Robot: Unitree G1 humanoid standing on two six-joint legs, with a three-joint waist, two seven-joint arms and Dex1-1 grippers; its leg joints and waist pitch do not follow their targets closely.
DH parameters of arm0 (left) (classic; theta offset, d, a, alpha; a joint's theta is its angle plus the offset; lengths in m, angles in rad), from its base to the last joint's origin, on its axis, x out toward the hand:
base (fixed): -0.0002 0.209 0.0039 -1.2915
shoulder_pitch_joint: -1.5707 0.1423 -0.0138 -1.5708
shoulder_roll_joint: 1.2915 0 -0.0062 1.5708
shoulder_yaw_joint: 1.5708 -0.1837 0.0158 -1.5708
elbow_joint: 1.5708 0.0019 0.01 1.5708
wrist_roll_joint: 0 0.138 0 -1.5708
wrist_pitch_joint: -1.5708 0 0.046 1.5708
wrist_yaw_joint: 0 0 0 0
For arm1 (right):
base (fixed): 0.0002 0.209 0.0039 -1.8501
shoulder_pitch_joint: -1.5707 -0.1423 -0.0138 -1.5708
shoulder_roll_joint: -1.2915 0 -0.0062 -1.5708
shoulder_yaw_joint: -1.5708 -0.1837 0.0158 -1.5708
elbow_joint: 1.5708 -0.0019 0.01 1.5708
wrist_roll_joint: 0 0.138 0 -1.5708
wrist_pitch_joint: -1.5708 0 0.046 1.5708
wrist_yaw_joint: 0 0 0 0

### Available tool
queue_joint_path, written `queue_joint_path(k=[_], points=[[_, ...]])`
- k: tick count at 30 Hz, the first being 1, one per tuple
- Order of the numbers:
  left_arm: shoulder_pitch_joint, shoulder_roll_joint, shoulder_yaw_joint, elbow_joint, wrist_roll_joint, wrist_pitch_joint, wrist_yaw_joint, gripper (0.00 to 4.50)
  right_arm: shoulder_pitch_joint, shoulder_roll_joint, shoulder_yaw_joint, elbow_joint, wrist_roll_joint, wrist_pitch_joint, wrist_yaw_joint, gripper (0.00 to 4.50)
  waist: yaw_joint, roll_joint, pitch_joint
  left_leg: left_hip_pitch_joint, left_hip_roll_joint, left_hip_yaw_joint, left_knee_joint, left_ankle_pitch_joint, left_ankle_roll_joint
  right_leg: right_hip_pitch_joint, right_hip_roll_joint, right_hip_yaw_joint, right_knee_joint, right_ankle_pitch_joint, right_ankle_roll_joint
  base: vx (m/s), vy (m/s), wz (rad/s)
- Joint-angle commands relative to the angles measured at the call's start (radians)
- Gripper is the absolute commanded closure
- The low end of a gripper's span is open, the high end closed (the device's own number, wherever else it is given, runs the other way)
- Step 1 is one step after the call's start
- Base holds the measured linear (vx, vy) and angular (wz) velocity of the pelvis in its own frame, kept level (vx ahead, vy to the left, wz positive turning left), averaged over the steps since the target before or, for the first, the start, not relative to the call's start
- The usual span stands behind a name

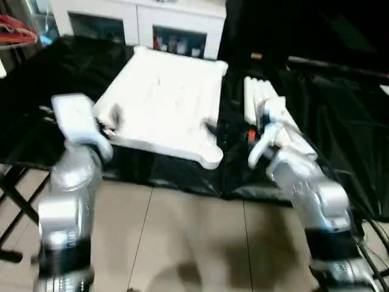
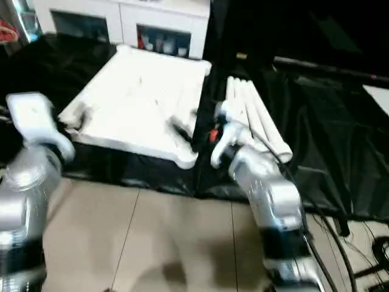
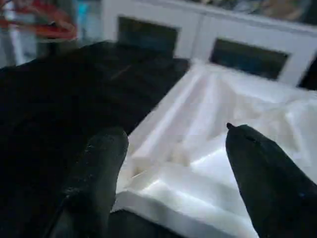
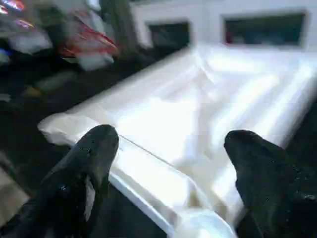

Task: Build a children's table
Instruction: Move to table

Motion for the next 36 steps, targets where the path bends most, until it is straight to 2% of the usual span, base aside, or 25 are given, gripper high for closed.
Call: queue_joint_path(k=[1,3,4,6,7,9,10,11,12,13,14,15,16,17,18,20,23,24,25,26,27,28,32,34,36], points=[[-0.057,-0.021,0.014,0.041,0.035,0.043,0.085,0.87,-0.039,0.009,-0.005,0.070,-0.051,-0.046,-0.058,0.59,0.006,0.015,-0.068,0.027,0.006,-0.005,-0.051,-0.011,-0.011,0.047,-0.022,0.025,-0.037,0.158,-0.171,0.000,0.000,0.00],[-0.080,-0.035,0.036,0.061,0.034,0.058,0.129,0.87,-0.053,0.015,-0.005,0.105,-0.064,-0.056,-0.074,0.59,0.006,0.015,-0.065,0.027,0.011,-0.007,-0.054,-0.056,-0.024,0.049,-0.027,0.025,-0.040,0.105,-0.166,0.000,0.000,0.00],[-0.097,-0.052,0.057,0.073,0.008,0.061,0.143,0.87,-0.063,0.017,-0.004,0.130,-0.080,-0.078,-0.094,0.59,0.006,-0.003,-0.062,0.026,0.012,-0.007,-0.056,-0.078,-0.029,0.049,-0.028,0.024,-0.044,0.068,-0.158,0.000,0.000,0.00],[-0.142,-0.135,0.162,0.086,-0.125,0.125,0.200,0.87,-0.081,0.021,-0.012,0.181,-0.096,-0.108,-0.114,0.59,0.007,0.005,-0.060,0.029,0.012,-0.006,-0.055,-0.120,-0.056,0.044,-0.032,0.026,-0.041,0.021,-0.170,0.000,0.000,0.00],[-0.141,-0.167,0.176,0.069,-0.186,0.143,0.173,0.87,-0.082,0.018,-0.013,0.189,-0.104,-0.123,-0.113,0.59,0.011,0.009,-0.057,0.030,0.013,-0.007,-0.057,-0.147,-0.062,0.041,-0.032,0.025,-0.047,-0.008,-0.166,0.000,0.000,0.00],[-0.113,-0.185,0.134,0.018,-0.236,0.175,0.079,0.87,-0.076,0.011,-0.012,0.184,-0.104,-0.137,-0.088,0.59,0.014,0.003,-0.058,0.027,0.012,-0.008,-0.057,-0.161,-0.060,0.043,-0.031,0.024,-0.049,-0.024,-0.148,0.000,0.000,0.00],[-0.112,-0.186,0.131,0.016,-0.237,0.176,0.075,0.87,-0.075,0.010,-0.012,0.184,-0.104,-0.138,-0.087,0.59,0.014,0.001,-0.059,0.025,0.012,-0.008,-0.058,-0.156,-0.055,0.044,-0.030,0.024,-0.050,-0.023,-0.143,0.000,0.000,0.00],[-0.041,-0.146,-0.007,-0.053,-0.188,0.177,-0.048,0.87,-0.057,-0.004,-0.024,0.163,-0.106,-0.152,-0.085,0.59,0.014,0.012,-0.060,0.025,0.013,-0.009,-0.058,-0.153,-0.053,0.042,-0.030,0.024,-0.048,-0.013,-0.136,0.000,0.000,0.00],[-0.015,-0.125,-0.055,-0.071,-0.159,0.167,-0.083,0.87,-0.050,-0.008,-0.026,0.159,-0.112,-0.155,-0.091,0.59,0.015,0.014,-0.060,0.025,0.016,-0.011,-0.058,-0.147,-0.046,0.043,-0.030,0.021,-0.051,-0.008,-0.124,0.000,0.000,0.00],[0.021,-0.100,-0.112,-0.102,-0.132,0.162,-0.121,0.87,-0.037,-0.020,-0.025,0.141,-0.126,-0.159,-0.100,0.59,0.013,0.025,-0.062,0.026,0.015,-0.010,-0.056,-0.131,-0.048,0.041,-0.027,0.022,-0.046,0.015,-0.123,0.000,0.000,0.00],[0.043,-0.086,-0.138,-0.118,-0.130,0.170,-0.141,0.87,-0.028,-0.024,-0.026,0.131,-0.120,-0.149,-0.090,0.59,0.010,0.018,-0.061,0.027,0.015,-0.009,-0.055,-0.127,-0.044,0.041,-0.024,0.022,-0.050,0.025,-0.119,0.000,0.000,0.00],[0.064,-0.070,-0.162,-0.124,-0.127,0.166,-0.164,0.87,-0.019,-0.027,-0.028,0.122,-0.117,-0.147,-0.083,0.59,0.009,0.019,-0.061,0.025,0.013,-0.008,-0.054,-0.121,-0.044,0.045,-0.022,0.023,-0.047,0.042,-0.122,0.000,0.000,0.00],[0.081,-0.057,-0.185,-0.128,-0.123,0.162,-0.181,0.87,-0.011,-0.031,-0.032,0.118,-0.113,-0.145,-0.078,0.59,0.005,0.029,-0.060,0.027,0.012,-0.008,-0.055,-0.128,-0.048,0.043,-0.022,0.023,-0.049,0.043,-0.123,0.000,0.000,0.00],[0.097,-0.044,-0.206,-0.128,-0.117,0.148,-0.193,0.87,-0.004,-0.034,-0.035,0.118,-0.114,-0.145,-0.083,0.59,0.002,0.030,-0.059,0.024,0.012,-0.008,-0.056,-0.131,-0.048,0.044,-0.021,0.024,-0.049,0.039,-0.124,0.000,0.000,0.00],[0.126,-0.021,-0.235,-0.124,-0.099,0.139,-0.200,0.87,0.008,-0.032,-0.050,0.114,-0.096,-0.115,-0.087,0.59,-0.002,0.023,-0.059,0.023,0.011,-0.008,-0.057,-0.144,-0.045,0.047,-0.020,0.024,-0.050,0.020,-0.123,0.000,0.000,0.00],[0.172,0.030,-0.287,-0.130,-0.061,0.120,-0.207,0.87,0.039,-0.035,-0.059,0.082,-0.074,-0.088,-0.071,0.59,-0.006,0.028,-0.059,0.024,0.013,-0.009,-0.058,-0.163,-0.044,0.044,-0.022,0.026,-0.052,-0.011,-0.126,0.000,0.000,0.00],[0.227,0.043,-0.262,-0.168,-0.075,0.115,-0.215,0.87,0.095,-0.038,-0.028,0.028,-0.067,-0.087,-0.023,0.59,-0.011,0.027,-0.058,0.023,0.016,-0.011,-0.060,-0.181,-0.049,0.045,-0.023,0.026,-0.053,-0.038,-0.121,0.000,0.000,0.00],[0.243,0.036,-0.248,-0.182,-0.086,0.111,-0.223,0.87,0.110,-0.029,-0.022,0.016,-0.062,-0.087,-0.020,0.59,-0.011,0.041,-0.056,0.023,0.016,-0.012,-0.062,-0.188,-0.053,0.044,-0.023,0.026,-0.054,-0.043,-0.128,0.000,0.000,0.00],[0.249,0.036,-0.245,-0.185,-0.082,0.109,-0.222,0.87,0.113,-0.026,-0.020,0.013,-0.061,-0.087,-0.021,0.59,-0.017,0.034,-0.055,0.022,0.016,-0.012,-0.062,-0.198,-0.052,0.043,-0.022,0.026,-0.057,-0.052,-0.135,0.000,0.000,0.00],[0.260,0.036,-0.240,-0.191,-0.074,0.105,-0.222,0.87,0.119,-0.021,-0.016,0.007,-0.059,-0.088,-0.022,0.59,-0.015,0.036,-0.055,0.024,0.016,-0.012,-0.063,-0.208,-0.052,0.041,-0.022,0.026,-0.058,-0.063,-0.136,0.000,0.000,0.00],[0.275,0.034,-0.232,-0.201,-0.067,0.088,-0.222,0.87,0.126,-0.014,0.002,0.005,-0.081,-0.123,-0.027,0.59,-0.018,0.028,-0.053,0.023,0.018,-0.012,-0.065,-0.229,-0.050,0.040,-0.023,0.026,-0.062,-0.091,-0.136,0.000,0.000,0.00],[0.277,0.033,-0.229,-0.203,-0.067,0.083,-0.222,0.87,0.126,-0.013,0.008,0.005,-0.089,-0.135,-0.028,0.59,-0.017,0.034,-0.052,0.024,0.018,-0.013,-0.066,-0.243,-0.053,0.037,-0.024,0.026,-0.064,-0.116,-0.134,0.000,0.000,0.00],[0.269,0.076,-0.246,-0.209,-0.076,0.101,-0.236,0.87,0.106,0.023,0.007,0.040,-0.137,-0.206,-0.075,0.59,-0.017,0.038,-0.052,0.026,0.017,-0.015,-0.067,-0.257,-0.063,0.032,-0.024,0.026,-0.063,-0.137,-0.123,0.000,0.000,0.00],[0.262,0.078,-0.244,-0.208,-0.082,0.096,-0.245,0.87,0.102,0.024,0.019,0.058,-0.163,-0.199,-0.096,0.59,-0.017,0.041,-0.052,0.029,0.016,-0.015,-0.068,-0.262,-0.072,0.034,-0.022,0.025,-0.061,-0.139,-0.118,0.000,0.000,0.00],[0.253,0.069,-0.227,-0.205,-0.091,0.101,-0.248,0.87,0.098,0.036,0.012,0.078,-0.150,-0.174,-0.100,0.59,-0.017,0.046,-0.048,0.051,0.019,-0.020,-0.077,-0.430,-0.083,0.034,-0.019,0.019,-0.074,-0.272,-0.101,0.000,0.000,0.00]])
